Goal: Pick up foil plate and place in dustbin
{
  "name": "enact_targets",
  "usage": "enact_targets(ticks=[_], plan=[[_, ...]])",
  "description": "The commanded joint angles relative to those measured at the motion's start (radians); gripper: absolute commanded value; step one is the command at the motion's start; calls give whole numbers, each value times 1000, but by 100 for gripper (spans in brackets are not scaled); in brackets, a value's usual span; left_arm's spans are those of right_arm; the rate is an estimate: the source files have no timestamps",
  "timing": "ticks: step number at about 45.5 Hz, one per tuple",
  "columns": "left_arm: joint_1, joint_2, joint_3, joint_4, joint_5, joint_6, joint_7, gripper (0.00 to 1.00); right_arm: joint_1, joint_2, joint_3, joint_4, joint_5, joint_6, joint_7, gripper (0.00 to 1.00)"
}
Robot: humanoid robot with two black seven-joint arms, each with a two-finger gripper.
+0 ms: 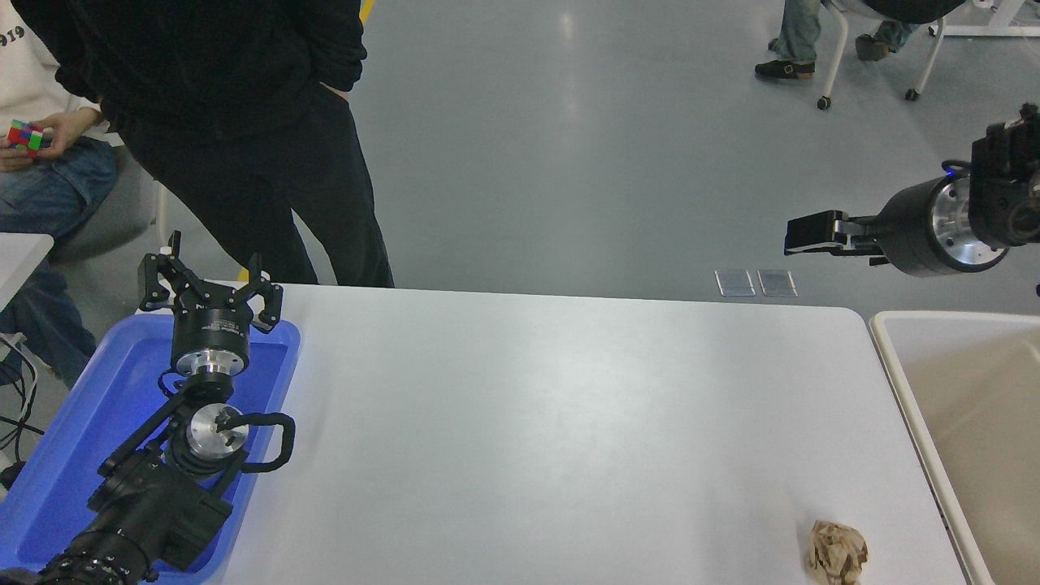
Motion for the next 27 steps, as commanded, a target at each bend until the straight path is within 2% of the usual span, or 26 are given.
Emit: enact_targets(ticks=[1, 27], plan=[[0, 0, 0, 0, 0, 0, 0, 99, 84, 97, -8, 50, 2, 76, 1, 100], [0, 0, 0, 0, 0, 0, 0, 99, 254, 99, 10, 94, 25, 536, 1, 100]])
